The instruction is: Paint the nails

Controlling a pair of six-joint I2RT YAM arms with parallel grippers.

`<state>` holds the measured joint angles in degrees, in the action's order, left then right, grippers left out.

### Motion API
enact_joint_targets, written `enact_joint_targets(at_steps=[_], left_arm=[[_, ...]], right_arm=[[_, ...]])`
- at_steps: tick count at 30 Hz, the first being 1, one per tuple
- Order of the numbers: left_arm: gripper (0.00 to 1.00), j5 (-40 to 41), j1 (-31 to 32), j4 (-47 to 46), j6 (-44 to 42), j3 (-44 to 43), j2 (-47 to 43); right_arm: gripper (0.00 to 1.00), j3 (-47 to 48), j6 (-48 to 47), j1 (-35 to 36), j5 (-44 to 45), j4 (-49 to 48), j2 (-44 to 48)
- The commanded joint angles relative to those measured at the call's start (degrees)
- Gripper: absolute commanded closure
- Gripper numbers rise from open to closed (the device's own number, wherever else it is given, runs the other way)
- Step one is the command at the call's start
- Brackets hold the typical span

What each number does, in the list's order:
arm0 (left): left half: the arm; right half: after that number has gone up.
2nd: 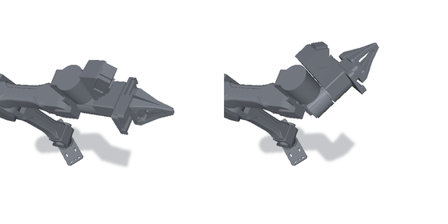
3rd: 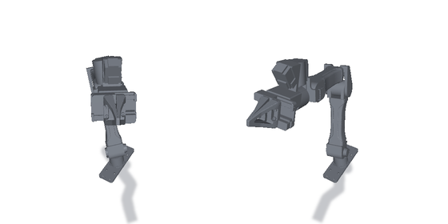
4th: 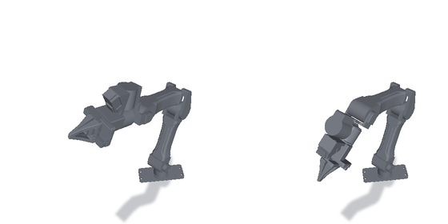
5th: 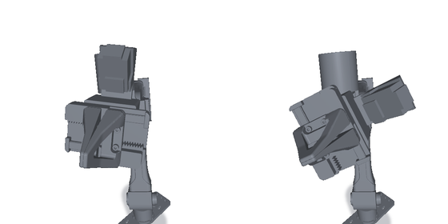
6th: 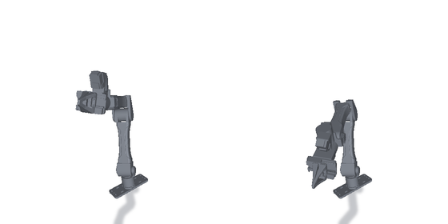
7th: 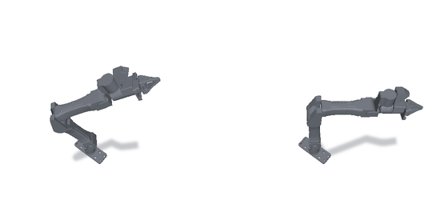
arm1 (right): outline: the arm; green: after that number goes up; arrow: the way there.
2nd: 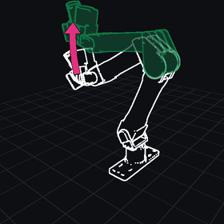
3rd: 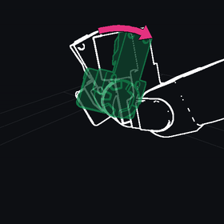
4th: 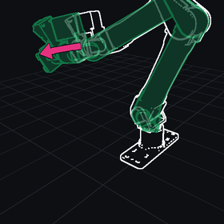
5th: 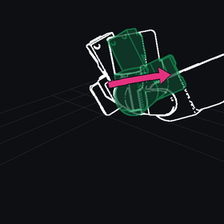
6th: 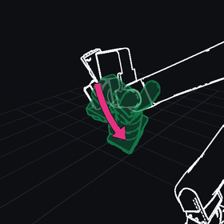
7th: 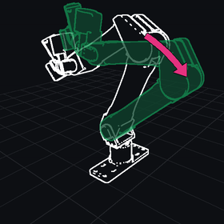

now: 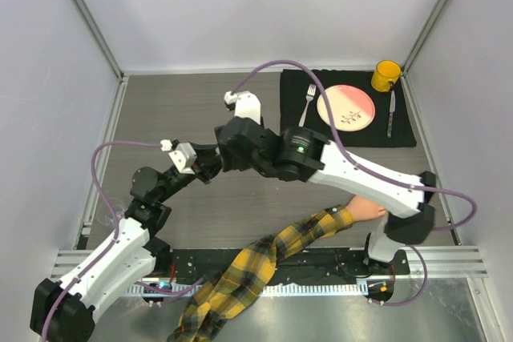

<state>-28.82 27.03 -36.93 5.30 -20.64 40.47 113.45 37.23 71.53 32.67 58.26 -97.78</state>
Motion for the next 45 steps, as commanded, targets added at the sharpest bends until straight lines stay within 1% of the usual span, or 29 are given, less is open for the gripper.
enact_joint_targets(at_steps=[1,2,3,4,5,6,7,8,9,10,12,13,14,15,18,19,20,23,24,26,29,31,34,36,41,45], left_arm=[[1.00,0.19,-0.83,1.58,4.18,-6.68,-1.62],[1.00,-1.14,-0.83,4.73,6.72,-7.47,-1.71],[1.00,-2.20,-0.83,6.50,7.87,-8.35,-1.80],[1.00,-5.08,-0.75,8.61,9.54,-10.27,-1.97],[1.00,-6.33,-0.75,13.24,11.12,-11.42,-2.23],[1.00,-7.73,-0.83,15.98,14.09,-12.74,-2.50],[1.00,-11.40,-0.75,17.84,15.52,-14.76,-2.76],[1.00,-12.83,-0.75,20.12,17.27,-15.47,-3.11],[1.00,-14.32,-0.75,20.75,21.20,-16.00,-3.46],[1.00,-16.95,-0.75,20.84,22.98,-16.70,-4.42],[1.00,-18.99,-0.75,19.71,28.24,-16.97,-5.66],[1.00,-19.69,-0.75,18.92,30.27,-16.89,-6.71],[1.00,-20.48,-0.83,18.04,32.04,-16.80,-7.33],[1.00,-20.58,-0.83,16.38,35.97,-16.62,-7.68],[1.00,-23.21,-0.83,11.46,41.61,-16.45,-8.39],[1.00,-23.73,-0.83,10.83,44.50,-16.45,-8.48],[1.00,-24.09,-0.83,10.65,45.49,-16.53,-8.74],[1.00,-24.27,-0.83,11.09,47.34,-17.06,-9.18],[1.00,-24.70,-0.75,11.09,47.52,-17.06,-9.35],[1.00,-25.14,-0.75,10.91,47.79,-16.97,-9.53],[1.00,-25.67,-0.83,11.00,47.87,-16.97,-9.62],[1.00,-26.03,-0.83,11.00,47.79,-17.06,-9.44],[1.00,-26.03,-0.75,11.09,47.61,-16.89,-9.44],[1.00,-26.11,-0.75,10.91,47.43,-16.89,-9.01],[1.00,-26.82,-0.75,9.77,47.17,-17.06,-8.39],[1.00,-26.47,-0.75,9.59,45.85,-17.15,-8.65]], right_arm=[[0.30,-9.80,-5.84,1.95,-10.76,-4.69,13.38],[0.28,-13.91,-7.25,1.95,-12.17,-6.21,15.40],[0.27,-15.61,-10.57,1.95,-13.32,-7.36,19.43],[0.26,-17.11,-12.34,1.86,-16.03,-9.37,21.12],[0.24,-20.60,-14.54,1.86,-17.27,-10.78,23.31],[0.24,-22.72,-18.91,1.43,-19.02,-12.63,27.25],[0.23,-27.36,-21.47,0.38,-24.87,-17.26,29.46],[0.23,-29.40,-23.15,-1.02,-29.80,-19.83,31.31],[0.24,-31.34,-24.48,-2.78,-35.16,-22.64,34.20],[0.25,-33.88,-25.53,-8.63,-47.05,-28.15,35.01],[0.27,-34.70,-25.63,-14.19,-56.62,-34.32,35.72],[0.28,-34.79,-26.33,-17.44,-64.05,-36.09,35.99],[0.29,-34.87,-26.68,-18.60,-66.30,-37.85,35.99],[0.31,-34.53,-27.03,-19.31,-68.50,-39.96,35.47],[0.37,-30.67,-29.40,-20.02,-74.14,-40.07,31.43],[0.39,-29.00,-29.93,-20.28,-75.98,-40.33,29.33],[0.41,-28.38,-30.11,-20.46,-79.21,-40.85,28.53],[0.44,-28.10,-28.02,-20.38,-84.41,-45.85,26.77],[0.44,-28.54,-27.31,-20.46,-84.78,-49.52,26.59],[0.45,-28.72,-25.30,-20.46,-85.57,-51.75,25.19],[0.47,-28.46,-22.30,-20.55,-89.34,-55.96,22.99],[0.46,-29.77,-19.92,-20.46,-89.97,-60.08,22.63],[0.46,-30.04,-19.13,-20.46,-90.06,-61.07,21.75],[0.46,-30.39,-17.03,-20.46,-90.41,-63.70,21.14],[0.50,-29.25,-15.53,-20.46,-90.59,-64.67,18.85],[0.52,-30.21,-14.47,-20.46,-90.59,-65.64,18.15]])
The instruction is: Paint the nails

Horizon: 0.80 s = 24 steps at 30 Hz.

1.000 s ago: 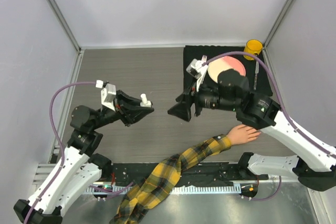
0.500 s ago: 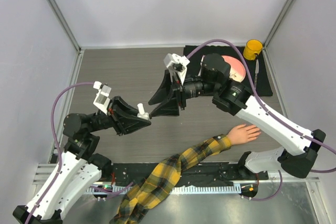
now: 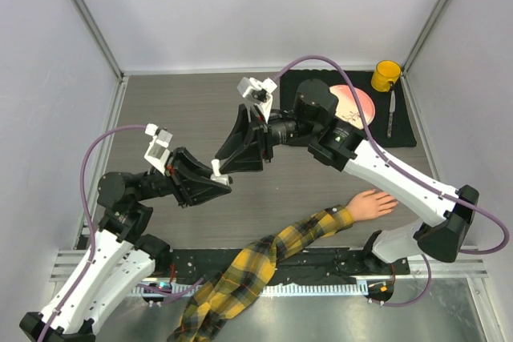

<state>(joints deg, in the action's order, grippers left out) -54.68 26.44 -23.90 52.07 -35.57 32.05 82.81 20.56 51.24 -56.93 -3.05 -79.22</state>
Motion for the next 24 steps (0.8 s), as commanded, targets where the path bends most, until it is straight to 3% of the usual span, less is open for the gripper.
enact_joint_targets(at_steps=[1,10,24], left_arm=[[1.00,-0.43,-0.24,-3.35,-1.44,-2.13,-0.50],[1.00,-0.17,-0.24,-3.43,-2.77,-2.13,-0.24],[1.00,0.18,-0.16,-3.78,-2.68,-2.57,-0.24]], right_arm=[[0.52,0.08,2.56,-0.09,-1.08,-4.59,-0.50],[0.58,-2.12,5.46,0.08,-1.69,-8.82,-0.58],[0.57,-1.86,5.81,1.67,-2.05,-9.26,-2.43]])
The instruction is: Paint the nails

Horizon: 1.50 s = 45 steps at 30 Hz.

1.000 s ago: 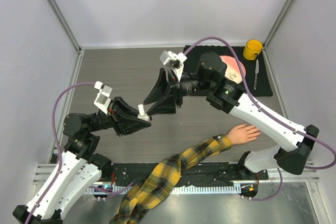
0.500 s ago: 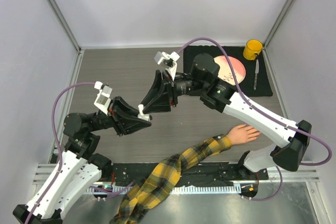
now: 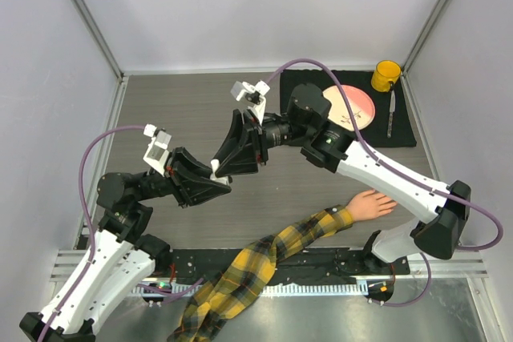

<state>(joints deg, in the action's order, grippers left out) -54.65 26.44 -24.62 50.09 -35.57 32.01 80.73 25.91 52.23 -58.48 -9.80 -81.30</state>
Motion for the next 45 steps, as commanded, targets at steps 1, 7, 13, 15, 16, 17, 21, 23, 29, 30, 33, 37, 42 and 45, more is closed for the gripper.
enact_joint_targets(at_steps=[1,7,13,15,16,17,21,23,29,30,33,37,42,45], left_arm=[[1.00,0.07,-0.16,-3.06,-0.78,-2.66,-0.28],[1.00,0.16,-0.16,-2.80,-0.87,-2.49,-0.54],[1.00,0.86,-0.16,-1.66,-1.83,-2.57,-1.25],[1.00,1.65,-0.24,-0.52,-3.06,-2.92,-1.69],[1.00,2.00,-0.24,-0.08,-3.50,-3.10,-1.77],[1.00,2.18,-0.16,0.53,-4.03,-3.27,-1.78],[1.00,4.28,-0.24,3.51,-6.13,-5.29,-1.60],[1.00,7.09,-0.16,8.94,-10.16,-7.04,-1.86],[1.00,26.21,-0.24,24.09,-29.77,-13.20,-2.30],[1.00,29.22,-0.16,22.70,-32.83,-12.60,-2.04],[1.00,35.74,-0.16,18.40,-36.63,-9.87,0.15],[1.00,38.40,-0.16,10.74,-35.76,-8.02,2.62],[1.00,37.17,-0.07,10.73,-34.71,-7.41,1.74],[1.00,34.89,-0.16,12.84,-33.13,-7.14,0.60]], right_arm=[[0.58,0.22,0.11,0.94,-0.41,-2.33,-0.53],[0.65,-0.05,-0.68,1.56,0.21,-1.80,-0.53],[0.94,-0.22,-1.83,1.65,0.47,-0.31,-0.53],[1.00,-0.22,-2.53,1.74,0.21,0.22,-0.53],[1.00,-0.22,-2.79,1.82,-0.14,0.57,-0.62],[1.00,-0.05,-3.23,1.91,-0.23,1.01,-0.79],[1.00,0.92,-7.44,2.00,1.08,4.34,-1.75],[1.00,1.88,-9.55,2.00,2.48,8.65,-2.11],[0.99,7.76,-19.75,10.84,52.16,27.36,-3.86],[1.00,9.52,-20.11,15.58,70.77,29.29,-4.83],[1.00,17.69,-7.68,28.26,112.64,37.02,-13.51],[1.00,25.15,-6.14,34.52,123.68,38.27,-21.70],[1.00,26.23,-5.87,34.70,119.66,36.96,-22.76],[0.95,25.53,-6.66,34.70,115.44,36.17,-22.24]])
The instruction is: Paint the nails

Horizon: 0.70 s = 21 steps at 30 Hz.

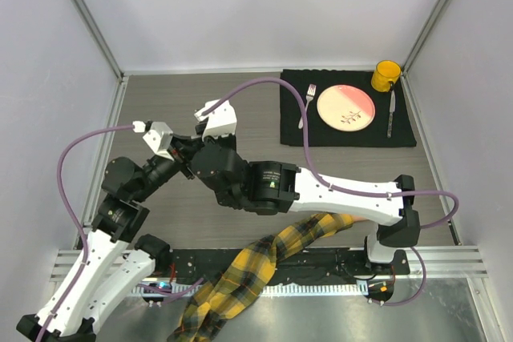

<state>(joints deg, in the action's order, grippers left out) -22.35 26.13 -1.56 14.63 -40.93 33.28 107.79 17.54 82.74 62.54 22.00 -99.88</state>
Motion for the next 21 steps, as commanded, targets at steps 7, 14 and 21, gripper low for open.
enact_joint_targets(at_steps=[7,14,21], left_arm=[[1.00,-0.15,0.15,0.50,3.65,-3.63,-3.74],[1.00,-4.71,0.15,10.96,3.82,-6.71,-4.36],[1.00,-13.82,0.15,10.45,8.21,-6.36,-5.86]], right_arm=[[0.53,-4.25,0.22,4.10,-15.60,3.58,0.99],[0.33,-6.80,-4.44,3.40,-30.70,5.77,9.86],[0.30,-15.82,-10.06,-4.06,-56.61,12.10,23.22]])
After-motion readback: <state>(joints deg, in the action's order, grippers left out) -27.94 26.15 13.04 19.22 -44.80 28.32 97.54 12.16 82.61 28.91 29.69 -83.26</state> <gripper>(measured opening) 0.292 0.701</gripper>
